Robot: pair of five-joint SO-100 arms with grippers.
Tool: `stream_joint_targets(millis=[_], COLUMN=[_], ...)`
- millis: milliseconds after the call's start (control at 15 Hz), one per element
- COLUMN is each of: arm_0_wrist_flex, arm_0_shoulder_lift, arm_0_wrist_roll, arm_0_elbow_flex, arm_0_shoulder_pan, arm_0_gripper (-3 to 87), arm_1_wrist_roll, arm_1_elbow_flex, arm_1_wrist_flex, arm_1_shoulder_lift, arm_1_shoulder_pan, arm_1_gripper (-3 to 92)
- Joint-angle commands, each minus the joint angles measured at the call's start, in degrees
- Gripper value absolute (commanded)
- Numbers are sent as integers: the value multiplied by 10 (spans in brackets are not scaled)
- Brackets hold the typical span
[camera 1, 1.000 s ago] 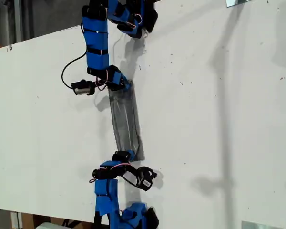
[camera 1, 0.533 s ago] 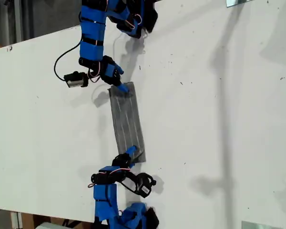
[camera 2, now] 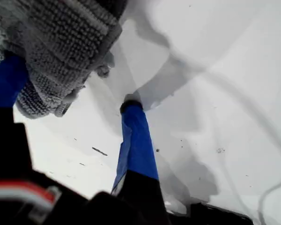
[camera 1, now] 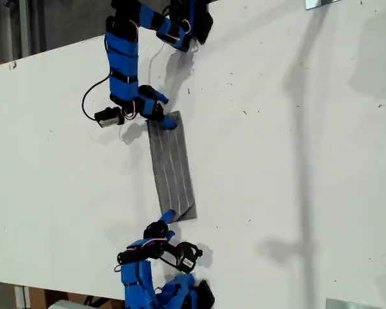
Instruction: Grasp corners of a square towel and fold twice.
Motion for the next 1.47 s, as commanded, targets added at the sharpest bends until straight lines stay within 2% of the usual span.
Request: stream_joint_targets(millis=[0, 267, 400, 533, 667, 733, 1400], arm_0_wrist_flex=[-54, -131, -134, -103, 10, 31, 31], arm_0_shoulder_lift=[33, 99, 184, 345, 594, 685, 761], arm_0_wrist_roll=[11, 4, 3, 0, -18, -29, -46], arm_0_elbow_flex=[56, 177, 233, 308, 352, 378, 450], arm_0_shoulder_pan=[-31, -61, -83, -105, -93, -78, -90], arm_0_gripper=[280, 278, 278, 278, 277, 277, 274], arm_1_wrist_roll=[-17, -36, -36, -34, -35, -36, -33], arm_1_elbow_flex=[-87, -221, -229, -228, -230, -241, -296], arm_1_wrist_flex=[-2, 45, 44, 41, 40, 44, 128], arm_1_shoulder_lift=[-62, -138, -152, -163, -162, -161, -85], arm_1_shoulder_pan=[10, -20, -18, -21, -24, -26, -54], arm_1_gripper=[361, 313, 295, 319, 353, 364, 373])
